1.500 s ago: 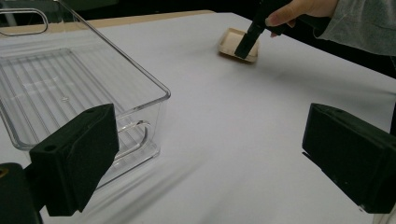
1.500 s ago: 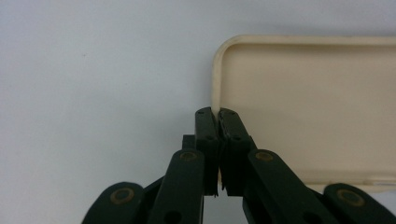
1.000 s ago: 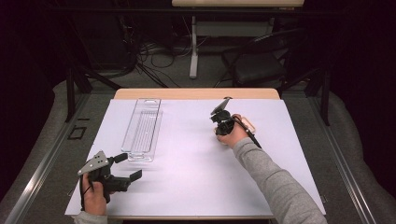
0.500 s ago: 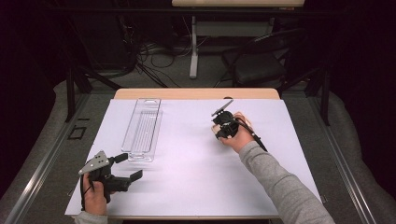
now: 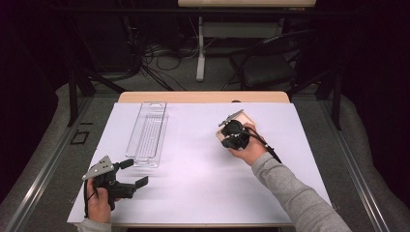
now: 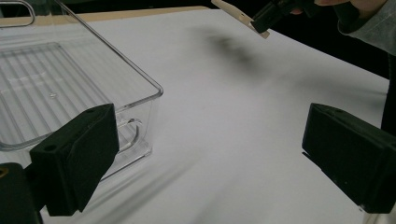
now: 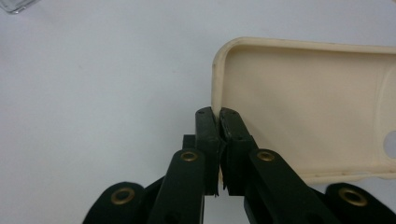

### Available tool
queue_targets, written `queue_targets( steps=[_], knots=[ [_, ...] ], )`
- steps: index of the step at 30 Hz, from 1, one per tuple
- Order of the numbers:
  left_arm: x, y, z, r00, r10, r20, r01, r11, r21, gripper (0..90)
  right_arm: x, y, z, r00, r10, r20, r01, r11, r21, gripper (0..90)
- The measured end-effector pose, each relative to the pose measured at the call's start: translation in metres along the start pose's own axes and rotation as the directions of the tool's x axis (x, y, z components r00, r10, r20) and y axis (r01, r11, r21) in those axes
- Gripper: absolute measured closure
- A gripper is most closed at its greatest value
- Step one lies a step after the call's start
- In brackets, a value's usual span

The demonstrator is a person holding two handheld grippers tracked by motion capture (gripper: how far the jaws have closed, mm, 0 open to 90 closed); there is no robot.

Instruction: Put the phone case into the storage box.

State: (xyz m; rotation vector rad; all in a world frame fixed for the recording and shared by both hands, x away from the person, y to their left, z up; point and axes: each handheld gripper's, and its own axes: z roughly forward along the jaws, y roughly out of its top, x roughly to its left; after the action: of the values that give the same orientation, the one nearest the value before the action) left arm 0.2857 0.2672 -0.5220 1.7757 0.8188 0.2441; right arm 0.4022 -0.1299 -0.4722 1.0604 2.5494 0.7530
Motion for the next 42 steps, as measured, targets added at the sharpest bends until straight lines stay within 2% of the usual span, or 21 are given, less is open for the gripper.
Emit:
queue_targets(
  steps=[7, 11, 14, 17, 18, 20, 21, 24, 25, 28, 34, 39, 42],
  knots=[
    [0.001, 0.011, -0.003, 0.9998, -0.017, 0.009, 0.017, 0.9998, -0.007, 4.0, 0.009, -0.01, -0.007, 0.9981, -0.055, 0.028, 0.056, 0.998, -0.02, 87.4],
    [0.003, 0.021, -0.001, 0.9977, -0.06, 0.031, 0.06, 0.9981, 0.013, 4.0, 0.013, -0.014, -0.012, 0.9975, -0.063, 0.032, 0.064, 0.997, -0.031, 87.4],
    [0.005, 0.026, 0.002, 0.9954, -0.091, 0.029, 0.089, 0.9946, 0.053, 3.9, 0.017, -0.016, -0.014, 0.9956, -0.084, 0.04, 0.086, 0.996, -0.038, 87.4],
    [0.008, 0.032, 0.004, 0.992, -0.123, 0.03, 0.121, 0.9906, 0.064, 3.8, 0.02, -0.016, -0.016, 0.994, -0.1, 0.045, 0.102, 0.994, -0.042, 87.4],
    [0.01, 0.034, 0.005, 0.9898, -0.138, 0.033, 0.136, 0.9881, 0.071, 3.8, 0.022, -0.016, -0.017, 0.994, -0.1, 0.045, 0.101, 0.994, -0.039, 87.4],
    [0.015, 0.039, 0.008, 0.9817, -0.187, 0.036, 0.183, 0.9788, 0.091, 3.8, 0.024, -0.017, -0.018, 0.9928, -0.112, 0.044, 0.114, 0.992, -0.048, 87.4],
    [0.016, 0.041, 0.009, 0.9789, -0.201, 0.035, 0.197, 0.9757, 0.096, 3.7, 0.024, -0.017, -0.019, 0.992, -0.119, 0.043, 0.121, 0.992, -0.046, 87.4],
    [0.02, 0.049, 0.016, 0.9729, -0.23, 0.022, 0.224, 0.9627, 0.151, 3.7, 0.026, -0.017, -0.02, 0.9914, -0.124, 0.042, 0.126, 0.991, -0.048, 87.4],
    [0.021, 0.052, 0.019, 0.9742, -0.225, 0.012, 0.22, 0.9603, 0.171, 3.7, 0.027, -0.017, -0.021, 0.9903, -0.132, 0.044, 0.134, 0.99, -0.053, 87.4],
    [0.022, 0.06, 0.024, 0.9779, -0.209, 0.004, 0.205, 0.9601, 0.191, 3.8, 0.028, -0.017, -0.022, 0.9893, -0.139, 0.046, 0.141, 0.988, -0.057, 87.4],
    [0.023, 0.076, 0.033, 0.9797, -0.2, 0.014, 0.193, 0.9625, 0.19, 7.4, 0.034, -0.015, -0.023, 0.9857, -0.16, 0.052, 0.164, 0.984, -0.066, 87.4],
    [0.019, 0.094, 0.042, 0.987, -0.16, 0.016, 0.154, 0.9698, 0.189, 9.5, 0.042, -0.012, -0.026, 0.9799, -0.192, 0.053, 0.196, 0.978, -0.073, 87.4],
    [0.017, 0.106, 0.05, 0.9897, -0.141, 0.025, 0.134, 0.9716, 0.195, 15.5, 0.047, -0.01, -0.027, 0.9761, -0.21, 0.056, 0.214, 0.973, -0.084, 87.4]
  ],
)
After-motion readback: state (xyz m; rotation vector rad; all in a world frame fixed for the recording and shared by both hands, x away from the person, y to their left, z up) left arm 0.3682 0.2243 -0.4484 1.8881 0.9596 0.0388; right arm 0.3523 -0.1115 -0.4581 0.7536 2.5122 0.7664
